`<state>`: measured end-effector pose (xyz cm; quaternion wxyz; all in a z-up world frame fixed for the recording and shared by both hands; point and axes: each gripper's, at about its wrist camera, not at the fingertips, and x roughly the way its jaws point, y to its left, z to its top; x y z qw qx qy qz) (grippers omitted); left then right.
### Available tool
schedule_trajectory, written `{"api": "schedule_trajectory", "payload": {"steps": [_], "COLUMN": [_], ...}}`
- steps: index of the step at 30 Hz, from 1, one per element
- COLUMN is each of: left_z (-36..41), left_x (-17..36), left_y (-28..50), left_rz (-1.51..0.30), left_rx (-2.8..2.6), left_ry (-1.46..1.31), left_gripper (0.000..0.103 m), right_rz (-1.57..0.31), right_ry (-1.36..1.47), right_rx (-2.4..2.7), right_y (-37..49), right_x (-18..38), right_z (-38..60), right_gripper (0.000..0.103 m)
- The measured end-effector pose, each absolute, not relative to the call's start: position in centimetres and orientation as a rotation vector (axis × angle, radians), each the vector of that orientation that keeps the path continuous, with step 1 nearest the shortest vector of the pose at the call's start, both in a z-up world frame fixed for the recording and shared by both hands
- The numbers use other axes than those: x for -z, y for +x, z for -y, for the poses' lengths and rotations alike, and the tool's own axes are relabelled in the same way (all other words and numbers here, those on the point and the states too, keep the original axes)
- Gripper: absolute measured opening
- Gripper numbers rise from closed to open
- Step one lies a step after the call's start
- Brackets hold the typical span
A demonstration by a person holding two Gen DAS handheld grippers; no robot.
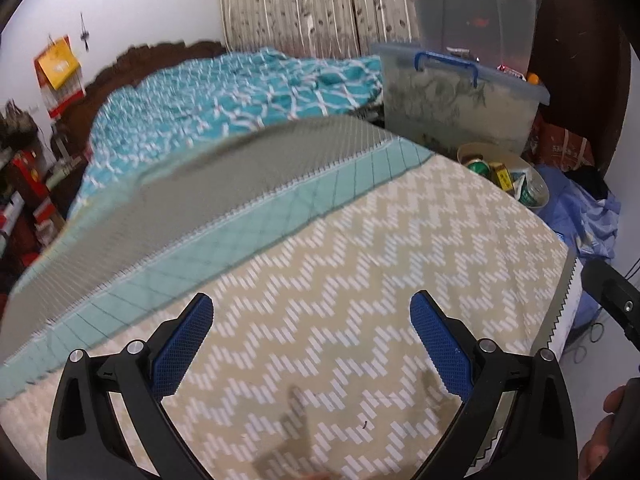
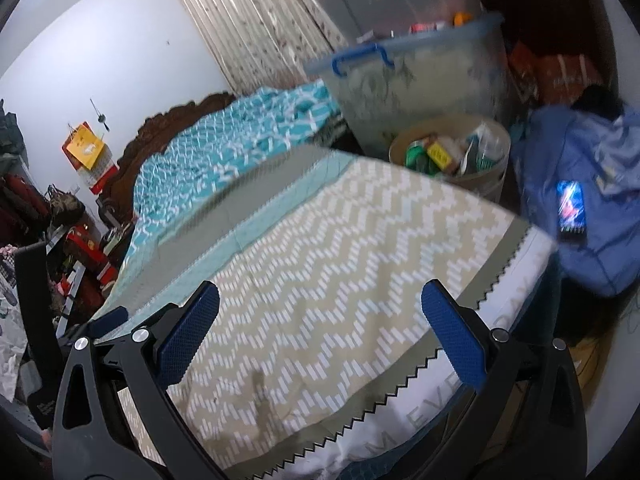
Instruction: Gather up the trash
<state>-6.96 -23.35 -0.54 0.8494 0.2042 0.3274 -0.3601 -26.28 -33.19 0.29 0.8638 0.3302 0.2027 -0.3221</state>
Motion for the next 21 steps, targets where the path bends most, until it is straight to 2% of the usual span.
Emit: {"api": "schedule_trajectory", "payload": {"steps": [6,21], "left_z": [23.0,21.9], "left_x": [-1.2,-1.6], "left_y": [-7.8,-8.5], "left_rz": [-0.643,-0.632], "left_rx": [0.736,0.714], "left_ry": [0.432,0.435], "left_gripper": [0.095,0.095], "right_rz": [-0.401,-0.424], "right_ry": [0.693,0.705], "right_rx": [0.677,0.642], "right_y": [-26.4,-26.0], "right_x": [-0.6,-0.1], "right_z": [32.7,31.8], "right_gripper": [0.100,0.100]}}
